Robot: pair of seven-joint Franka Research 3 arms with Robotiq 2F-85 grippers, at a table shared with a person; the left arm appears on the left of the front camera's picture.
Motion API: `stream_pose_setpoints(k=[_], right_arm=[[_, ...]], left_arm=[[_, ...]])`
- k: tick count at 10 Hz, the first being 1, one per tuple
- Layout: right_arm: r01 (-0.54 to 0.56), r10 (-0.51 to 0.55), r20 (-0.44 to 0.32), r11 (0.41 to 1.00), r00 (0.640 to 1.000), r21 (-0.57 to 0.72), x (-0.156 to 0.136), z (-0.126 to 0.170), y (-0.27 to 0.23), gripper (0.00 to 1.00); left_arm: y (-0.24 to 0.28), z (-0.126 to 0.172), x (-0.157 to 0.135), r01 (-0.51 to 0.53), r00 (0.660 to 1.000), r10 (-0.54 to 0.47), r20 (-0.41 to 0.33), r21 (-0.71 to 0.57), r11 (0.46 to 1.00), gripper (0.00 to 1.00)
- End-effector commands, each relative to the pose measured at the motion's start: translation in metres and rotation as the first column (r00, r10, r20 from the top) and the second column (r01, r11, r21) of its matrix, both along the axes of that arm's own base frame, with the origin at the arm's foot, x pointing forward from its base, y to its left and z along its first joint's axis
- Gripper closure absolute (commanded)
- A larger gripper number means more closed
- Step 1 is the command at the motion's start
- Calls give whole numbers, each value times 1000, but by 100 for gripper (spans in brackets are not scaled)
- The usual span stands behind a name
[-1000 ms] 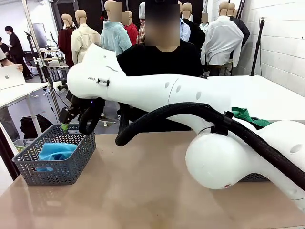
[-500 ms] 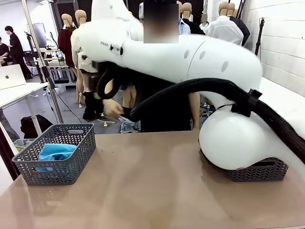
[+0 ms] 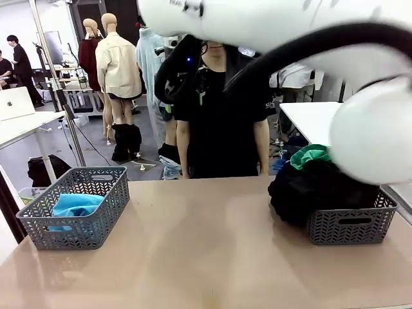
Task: Sort the tops and bottoms.
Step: Sort the clothes according to human instructions.
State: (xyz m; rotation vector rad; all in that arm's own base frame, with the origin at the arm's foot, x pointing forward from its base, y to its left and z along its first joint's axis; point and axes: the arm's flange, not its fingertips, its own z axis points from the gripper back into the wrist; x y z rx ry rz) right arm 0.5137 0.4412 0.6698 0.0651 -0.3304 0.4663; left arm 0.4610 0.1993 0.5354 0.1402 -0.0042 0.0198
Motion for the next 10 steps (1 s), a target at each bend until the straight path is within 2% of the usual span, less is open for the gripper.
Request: stream_pose_setpoints(k=[1, 10], right_arm=[[-48, 46, -26, 997, 999, -66, 7, -7, 11, 0], [-48, 46, -26, 997, 999, -66, 7, -7, 11, 0]], left_arm=[[-1, 2, 0, -13, 1000, 13, 5, -12, 1000, 0], [-1, 2, 0, -13, 1000, 13, 5, -12, 1000, 0]])
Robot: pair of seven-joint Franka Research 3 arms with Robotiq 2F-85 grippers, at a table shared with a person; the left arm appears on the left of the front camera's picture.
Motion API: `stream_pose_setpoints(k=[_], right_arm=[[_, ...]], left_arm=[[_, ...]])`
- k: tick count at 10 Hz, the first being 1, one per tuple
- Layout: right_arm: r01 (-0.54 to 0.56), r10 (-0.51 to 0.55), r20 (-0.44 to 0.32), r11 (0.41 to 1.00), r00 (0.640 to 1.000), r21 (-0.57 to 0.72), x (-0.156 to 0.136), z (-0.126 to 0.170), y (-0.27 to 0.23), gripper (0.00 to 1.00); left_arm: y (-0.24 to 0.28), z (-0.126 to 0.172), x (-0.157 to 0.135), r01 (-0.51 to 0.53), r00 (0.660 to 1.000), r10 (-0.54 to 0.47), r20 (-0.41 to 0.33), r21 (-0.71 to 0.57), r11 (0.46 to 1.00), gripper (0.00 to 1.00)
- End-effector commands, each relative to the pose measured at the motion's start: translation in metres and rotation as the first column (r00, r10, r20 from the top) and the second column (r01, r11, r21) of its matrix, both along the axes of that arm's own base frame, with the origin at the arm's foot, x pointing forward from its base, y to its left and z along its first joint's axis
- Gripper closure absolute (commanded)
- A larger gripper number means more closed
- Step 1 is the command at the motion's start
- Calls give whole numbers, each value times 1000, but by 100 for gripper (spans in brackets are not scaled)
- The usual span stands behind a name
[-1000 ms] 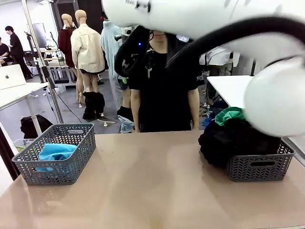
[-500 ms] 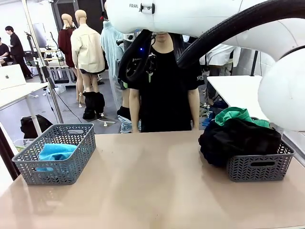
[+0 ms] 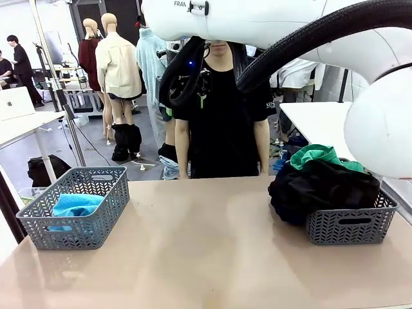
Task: Sort the tops and bottoms.
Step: Sort the clothes according to human instructions.
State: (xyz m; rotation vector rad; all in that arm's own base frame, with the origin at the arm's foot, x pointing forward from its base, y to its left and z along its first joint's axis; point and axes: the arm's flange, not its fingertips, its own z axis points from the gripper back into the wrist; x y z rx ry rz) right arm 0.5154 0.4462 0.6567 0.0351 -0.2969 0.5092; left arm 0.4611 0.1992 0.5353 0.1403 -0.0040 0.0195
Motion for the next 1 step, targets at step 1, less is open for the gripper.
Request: stream_pose_setpoints(k=[1], right_arm=[[-10, 10, -1, 1000, 1000, -24, 5, 6, 6, 0]], left_arm=[[-1, 2, 0, -13, 1000, 13, 6, -12, 1000, 0]])
